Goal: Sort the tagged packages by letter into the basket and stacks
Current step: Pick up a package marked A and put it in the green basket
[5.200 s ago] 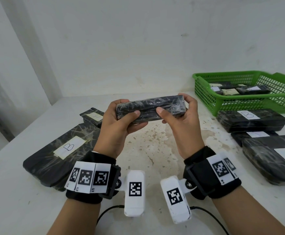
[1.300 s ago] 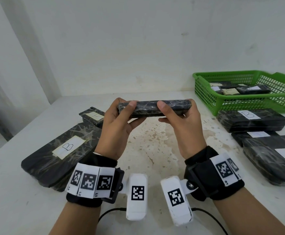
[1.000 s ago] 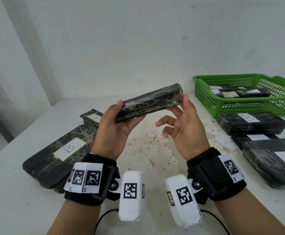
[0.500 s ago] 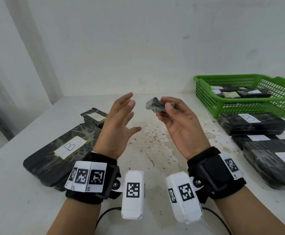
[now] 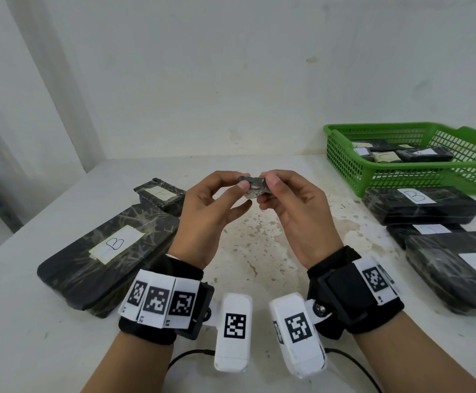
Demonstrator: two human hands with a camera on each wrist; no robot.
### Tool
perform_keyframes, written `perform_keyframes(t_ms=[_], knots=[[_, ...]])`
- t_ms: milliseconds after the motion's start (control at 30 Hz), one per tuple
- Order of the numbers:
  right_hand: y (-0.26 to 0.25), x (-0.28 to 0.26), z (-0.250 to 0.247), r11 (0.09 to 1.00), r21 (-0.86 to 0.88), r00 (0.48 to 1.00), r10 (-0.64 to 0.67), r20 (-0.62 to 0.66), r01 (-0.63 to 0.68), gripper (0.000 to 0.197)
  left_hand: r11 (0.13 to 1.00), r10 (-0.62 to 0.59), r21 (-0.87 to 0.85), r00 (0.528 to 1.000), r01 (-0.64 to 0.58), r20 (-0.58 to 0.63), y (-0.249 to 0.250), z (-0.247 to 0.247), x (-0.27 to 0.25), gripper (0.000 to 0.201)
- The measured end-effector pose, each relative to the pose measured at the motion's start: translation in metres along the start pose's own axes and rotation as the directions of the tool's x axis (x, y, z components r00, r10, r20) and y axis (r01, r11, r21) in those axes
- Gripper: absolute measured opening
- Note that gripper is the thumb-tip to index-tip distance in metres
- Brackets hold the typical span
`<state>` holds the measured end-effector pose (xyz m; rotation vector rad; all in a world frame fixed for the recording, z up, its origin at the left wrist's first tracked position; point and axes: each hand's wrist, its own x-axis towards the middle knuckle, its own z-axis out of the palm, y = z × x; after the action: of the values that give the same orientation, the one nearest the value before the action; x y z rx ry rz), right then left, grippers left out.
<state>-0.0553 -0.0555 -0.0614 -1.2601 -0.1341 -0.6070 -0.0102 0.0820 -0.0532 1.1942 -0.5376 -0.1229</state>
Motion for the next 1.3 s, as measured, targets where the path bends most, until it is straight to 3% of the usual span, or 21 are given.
perform_keyframes(t_ms=[233, 533, 667, 767, 833, 1067, 1233, 1300], knots=[[-0.0005, -0.0012, 0.0013, 0.999, -0.037, 1.000, 0.010, 0.003, -0.010, 0.020, 0.999, 0.046, 0.027, 0.998, -0.044, -0.047, -0.0001, 0.0034, -0.0013, 0.008], [0.0009, -0.0007, 0.0013, 0.996, -0.087, 0.997, 0.001, -0.074, -0.007, 0.022, 0.996, 0.053, 0.069, 0.999, -0.052, -0.011, 0.0008, 0.0043, -0.0033, 0.022], [-0.0023, -0.0019, 0.0025, 0.997, -0.071, 0.999, 0.031, -0.041, -0.034, 0.032, 0.996, 0.056, 0.074, 0.998, -0.054, -0.038, -0.0007, 0.0054, -0.0031, 0.011], [-0.0040, -0.0034, 0.0026, 0.995, -0.093, 0.999, 0.019, -0.048, -0.023, 0.016, 0.997, 0.044, 0.068, 0.999, -0.043, -0.013, -0.0017, 0.0049, -0.0037, 0.011], [-0.0040, -0.0042, 0.0031, 0.995, -0.102, 0.998, 0.012, -0.063, -0.018, 0.008, 0.998, 0.032, 0.055, 0.999, -0.032, 0.013, -0.0012, 0.0028, -0.0038, 0.021], [-0.0047, -0.0045, 0.0046, 0.996, -0.080, 0.998, 0.029, -0.046, -0.033, 0.028, 0.996, 0.050, 0.075, 0.999, -0.049, -0.014, -0.0023, 0.0020, -0.0020, 0.009], [-0.0071, -0.0057, 0.0051, 0.995, -0.090, 0.998, 0.045, -0.033, -0.048, 0.005, 1.000, 0.026, -0.009, 1.000, -0.026, -0.014, 0.0014, 0.0010, -0.0021, 0.017], [-0.0078, -0.0066, 0.0055, 0.994, -0.102, 0.999, 0.045, 0.004, -0.044, 0.011, 0.999, -0.007, -0.043, 0.998, 0.004, -0.068, 0.0021, 0.0008, -0.0007, 0.022]])
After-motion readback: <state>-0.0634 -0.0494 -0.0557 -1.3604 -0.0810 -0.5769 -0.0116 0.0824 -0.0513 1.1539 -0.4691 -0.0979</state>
